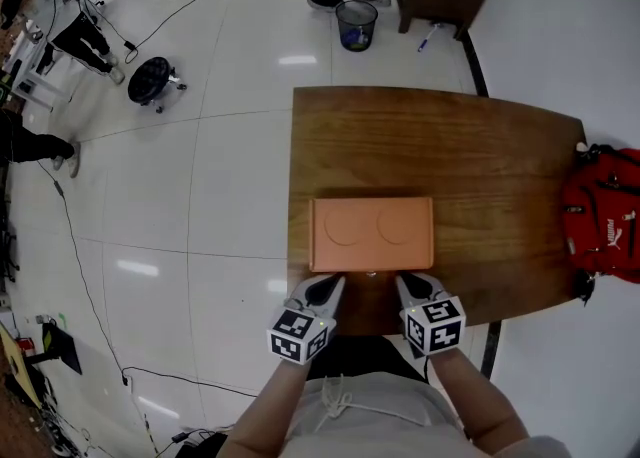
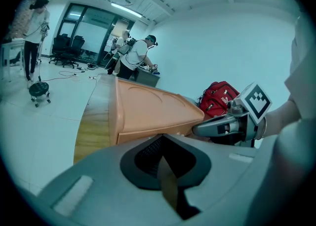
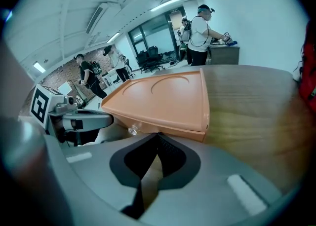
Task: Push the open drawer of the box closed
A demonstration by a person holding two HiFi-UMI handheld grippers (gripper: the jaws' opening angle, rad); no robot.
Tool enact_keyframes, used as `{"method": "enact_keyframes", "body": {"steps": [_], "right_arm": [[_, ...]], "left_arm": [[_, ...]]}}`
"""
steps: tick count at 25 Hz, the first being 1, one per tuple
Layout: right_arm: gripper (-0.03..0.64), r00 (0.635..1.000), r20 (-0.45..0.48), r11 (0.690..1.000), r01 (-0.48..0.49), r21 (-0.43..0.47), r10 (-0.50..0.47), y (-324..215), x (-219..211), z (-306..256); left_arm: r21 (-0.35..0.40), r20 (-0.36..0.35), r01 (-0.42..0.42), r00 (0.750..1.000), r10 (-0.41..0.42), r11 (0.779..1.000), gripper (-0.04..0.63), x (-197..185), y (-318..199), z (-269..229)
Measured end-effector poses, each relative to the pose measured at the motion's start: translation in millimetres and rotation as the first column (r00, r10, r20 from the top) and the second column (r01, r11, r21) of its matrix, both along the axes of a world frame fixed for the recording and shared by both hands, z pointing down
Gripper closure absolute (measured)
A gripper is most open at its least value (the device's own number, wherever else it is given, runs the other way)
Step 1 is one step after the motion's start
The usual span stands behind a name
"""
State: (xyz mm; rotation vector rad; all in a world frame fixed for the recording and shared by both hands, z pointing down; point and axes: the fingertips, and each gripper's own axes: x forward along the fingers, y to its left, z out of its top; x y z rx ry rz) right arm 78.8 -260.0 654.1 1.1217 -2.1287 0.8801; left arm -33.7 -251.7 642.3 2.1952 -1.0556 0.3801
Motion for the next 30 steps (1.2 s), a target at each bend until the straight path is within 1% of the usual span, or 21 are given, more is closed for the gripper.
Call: {"method": "enact_keyframes", "body": {"steps": [2,4,7,9,12,15,17,18,19,20,22,24,26,30], "right_arm": [[0.614,1.000,-0.001,1.000,-0.003,-0.004,0.003,1,0,-1],[0.614,1.000,0.007,1.000,-0.001,0.012,0.001,3,-1,-8],[0.614,0.999,0.038,0.996,0.007,0.085,-0.010,8,-4,-36],[0.614,0.997,0.065,0.986,0.020,0.166,-0.032,9,-7,-65],[0.614,0.994,0.089,0.950,0.033,0.310,-0.063,11,-5,-113],[0.614,0.990,0.102,0.895,0.038,0.445,-0.093,19,1,-159],[0.614,0.987,0.117,0.860,0.032,0.509,-0.107,27,3,-184],[0.614,0.985,0.127,0.845,0.028,0.534,-0.113,33,4,-195],[0.614,0.984,0.135,0.832,0.025,0.555,-0.120,39,5,-205],[0.614,0.982,0.142,0.821,0.021,0.570,-0.123,45,6,-214],[0.614,0.979,0.166,0.817,0.001,0.577,-0.118,55,9,-225],[0.614,0.975,0.193,0.821,-0.022,0.570,-0.107,66,13,-230],[0.614,0.977,0.187,0.818,-0.023,0.574,-0.103,79,16,-231],[0.614,0.979,0.181,0.817,-0.026,0.577,-0.096,107,14,-233]], "left_arm": [[0.008,0.007,-0.017,1.000,0.017,1.000,0.589,0,2,-5],[0.038,0.019,-0.033,0.999,0.032,0.999,0.589,0,5,-16],[0.129,0.001,-0.028,1.000,0.028,0.991,0.589,2,5,-50],[0.207,-0.017,-0.011,1.000,0.015,0.978,0.589,2,3,-80],[0.331,-0.035,-0.004,0.999,0.017,0.944,0.589,7,8,-126],[0.449,-0.025,-0.062,0.996,0.082,0.891,0.589,21,24,-166],[0.514,0.000,-0.093,0.994,0.109,0.853,0.589,27,34,-189],[0.537,0.008,-0.096,0.994,0.108,0.838,0.589,28,40,-198],[0.551,0.019,-0.096,0.995,0.103,0.829,0.589,28,46,-206],[0.555,0.032,-0.095,0.995,0.093,0.826,0.589,26,53,-210],[0.546,0.042,-0.078,0.997,0.066,0.834,0.589,22,64,-215],[0.537,0.031,-0.052,0.999,0.042,0.842,0.589,18,74,-219],[0.535,0.009,-0.031,0.999,0.031,0.844,0.589,17,87,-226],[0.562,-0.041,-0.019,0.998,0.050,0.827,0.589,16,116,-249]]}}
